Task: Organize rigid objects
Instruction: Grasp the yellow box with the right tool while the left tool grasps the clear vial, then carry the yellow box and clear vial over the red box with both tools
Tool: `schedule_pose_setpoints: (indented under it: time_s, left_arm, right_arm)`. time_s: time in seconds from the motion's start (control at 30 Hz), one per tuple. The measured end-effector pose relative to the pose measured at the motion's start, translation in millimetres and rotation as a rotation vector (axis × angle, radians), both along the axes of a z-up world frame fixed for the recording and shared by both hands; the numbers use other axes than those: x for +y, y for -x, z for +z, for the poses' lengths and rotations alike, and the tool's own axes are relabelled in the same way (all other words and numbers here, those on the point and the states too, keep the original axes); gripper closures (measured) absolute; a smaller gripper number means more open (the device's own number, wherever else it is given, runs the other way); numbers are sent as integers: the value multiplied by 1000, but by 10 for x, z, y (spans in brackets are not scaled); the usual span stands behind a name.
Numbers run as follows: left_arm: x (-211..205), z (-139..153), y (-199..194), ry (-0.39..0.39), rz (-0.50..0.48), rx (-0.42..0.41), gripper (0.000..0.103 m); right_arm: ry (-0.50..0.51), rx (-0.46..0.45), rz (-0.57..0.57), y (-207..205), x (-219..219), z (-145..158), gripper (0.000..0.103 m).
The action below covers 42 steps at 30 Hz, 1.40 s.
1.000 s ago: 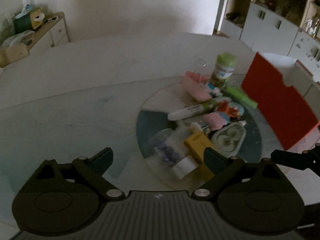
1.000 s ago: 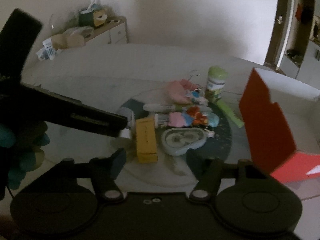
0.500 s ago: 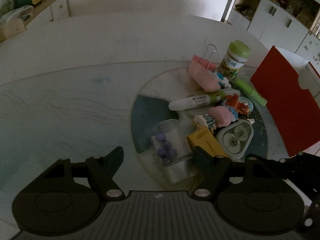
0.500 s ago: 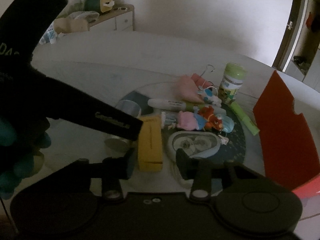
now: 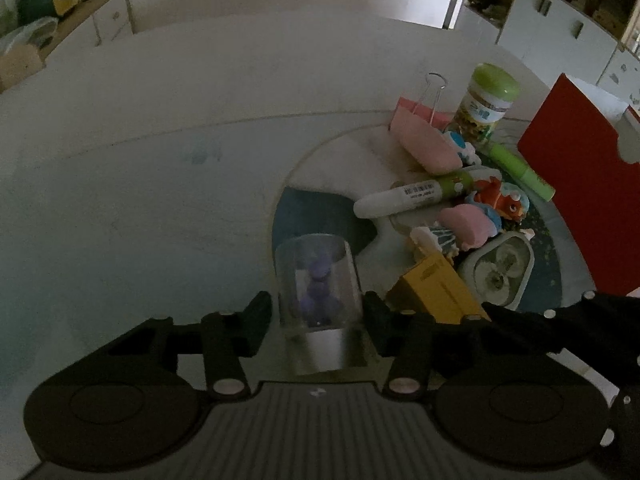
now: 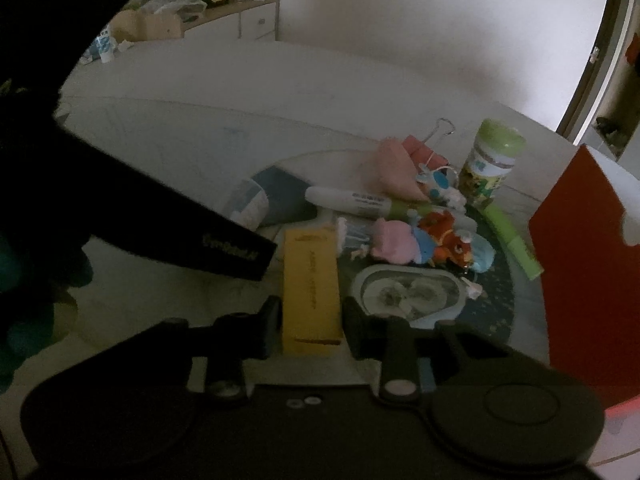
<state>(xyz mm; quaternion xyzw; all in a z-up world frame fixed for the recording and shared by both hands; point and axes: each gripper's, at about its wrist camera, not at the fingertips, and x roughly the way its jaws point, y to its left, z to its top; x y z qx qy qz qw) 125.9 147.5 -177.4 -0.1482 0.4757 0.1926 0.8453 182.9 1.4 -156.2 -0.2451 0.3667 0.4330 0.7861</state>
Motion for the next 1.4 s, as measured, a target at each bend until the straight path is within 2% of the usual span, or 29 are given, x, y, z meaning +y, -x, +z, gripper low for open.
schedule_pose_setpoints:
  time_s: [0.07, 0.5, 0.7, 1.07, 1.4]
  left_arm:
    - [9, 5, 6, 2, -9, -6, 60]
    - [-13, 73, 86, 3, -30, -20, 61]
    - [-60, 200, 170, 26, -35, -31, 61]
    - [-276, 599, 240, 60, -91, -73, 61]
    - [-764, 1121, 45, 84, -191, -130, 61]
  right_arm:
    - [5, 7, -4, -17, 21, -17, 73]
    - [-37, 63, -65, -18, -98, 100, 75]
    - [-76, 68, -91, -12, -260, 262, 75]
    - [-179, 55, -140, -121, -616, 739, 75]
    - [-218, 40, -237, -448, -1169, 1095, 75]
